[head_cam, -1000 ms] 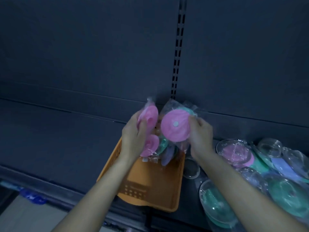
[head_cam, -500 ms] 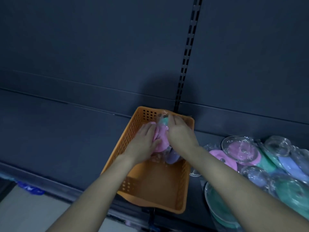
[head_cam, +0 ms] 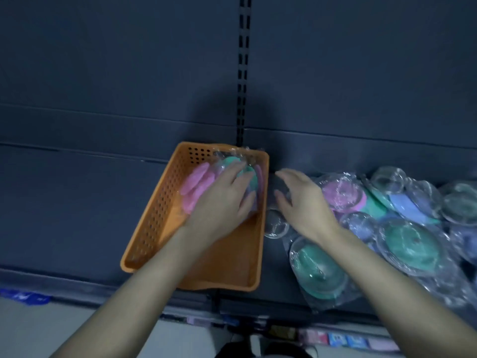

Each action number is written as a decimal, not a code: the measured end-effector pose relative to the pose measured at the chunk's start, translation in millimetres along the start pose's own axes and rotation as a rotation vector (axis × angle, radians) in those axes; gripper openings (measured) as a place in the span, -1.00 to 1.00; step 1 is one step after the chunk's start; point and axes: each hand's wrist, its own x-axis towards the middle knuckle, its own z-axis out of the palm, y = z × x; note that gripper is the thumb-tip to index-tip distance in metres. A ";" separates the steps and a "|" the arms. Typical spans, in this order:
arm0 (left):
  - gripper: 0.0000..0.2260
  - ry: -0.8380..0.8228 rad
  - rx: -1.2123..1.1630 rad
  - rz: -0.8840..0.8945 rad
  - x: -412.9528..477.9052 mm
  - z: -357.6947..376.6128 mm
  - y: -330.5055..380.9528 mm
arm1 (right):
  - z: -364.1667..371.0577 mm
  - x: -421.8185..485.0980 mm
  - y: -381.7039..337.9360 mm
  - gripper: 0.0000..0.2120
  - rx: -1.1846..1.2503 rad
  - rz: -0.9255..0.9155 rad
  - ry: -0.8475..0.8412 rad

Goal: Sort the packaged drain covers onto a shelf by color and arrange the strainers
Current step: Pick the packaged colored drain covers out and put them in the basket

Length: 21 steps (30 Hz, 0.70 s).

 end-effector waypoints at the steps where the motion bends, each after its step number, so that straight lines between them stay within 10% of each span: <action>1: -0.63 -0.018 0.018 0.035 3.2 0.5 6.2 | -0.6 -6.1 5.8 -0.66 0.006 0.014 -0.055; 6: -0.60 -0.266 0.230 0.280 28.8 42.8 53.3 | -15.4 -55.9 50.1 -0.56 -0.092 0.058 -0.281; 12: -0.64 -0.429 0.193 0.142 21.6 62.2 35.2 | 9.6 -80.1 42.8 -0.45 -0.166 -0.082 -0.411; 21: -0.55 -0.484 0.045 -0.073 29.0 93.9 43.8 | -43.0 -71.7 65.7 -0.60 0.159 0.030 -0.048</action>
